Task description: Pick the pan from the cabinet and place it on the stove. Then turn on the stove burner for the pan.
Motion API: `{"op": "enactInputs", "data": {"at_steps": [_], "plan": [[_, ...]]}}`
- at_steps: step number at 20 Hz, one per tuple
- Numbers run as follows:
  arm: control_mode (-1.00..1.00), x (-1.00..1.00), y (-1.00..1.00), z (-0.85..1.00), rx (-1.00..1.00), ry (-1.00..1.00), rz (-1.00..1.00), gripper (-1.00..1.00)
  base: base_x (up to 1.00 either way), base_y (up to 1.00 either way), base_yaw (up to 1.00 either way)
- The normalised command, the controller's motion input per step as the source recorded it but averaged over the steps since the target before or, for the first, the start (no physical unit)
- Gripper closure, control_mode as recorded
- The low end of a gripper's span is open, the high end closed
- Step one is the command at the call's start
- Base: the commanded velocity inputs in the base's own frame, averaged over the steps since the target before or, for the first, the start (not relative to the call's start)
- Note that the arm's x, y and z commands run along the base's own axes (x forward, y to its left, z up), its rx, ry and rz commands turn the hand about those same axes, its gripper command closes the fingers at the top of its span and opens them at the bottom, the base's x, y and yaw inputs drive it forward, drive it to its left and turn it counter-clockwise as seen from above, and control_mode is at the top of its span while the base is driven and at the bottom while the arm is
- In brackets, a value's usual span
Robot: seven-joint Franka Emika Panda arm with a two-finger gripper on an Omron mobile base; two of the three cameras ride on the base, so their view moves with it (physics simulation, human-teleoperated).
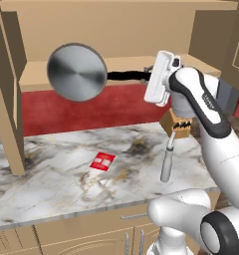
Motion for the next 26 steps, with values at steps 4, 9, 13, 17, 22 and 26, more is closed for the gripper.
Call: {"op": "enactInputs", "data": {"at_steps": [4, 9, 13, 17, 22, 26], "plan": [[-1.0, -0.47, -0.06, -0.1, 0.01, 0.0, 0.0, 1.0, 0.0, 0.0, 0.0], [-1.0, -0.5, -0.09, -0.09, 0.02, 0.0, 0.0, 1.0, 0.0, 0.0, 0.0], [-1.0, -0.5, -0.08, -0.07, 0.02, 0.0, 0.0, 1.0, 0.0, 0.0, 0.0], [-1.0, -0.52, -0.08, -0.08, 0.02, 0.0, 0.0, 1.0, 0.0, 0.0, 0.0], [-1.0, -0.5, -0.09, -0.08, 0.02, -0.01, 0.0, 1.0, 0.0, 0.0, 0.0], [-1.0, -0.43, -0.04, -0.06, 0.01, -0.01, 0.0, 1.0, 0.0, 0.0, 0.0]]}}
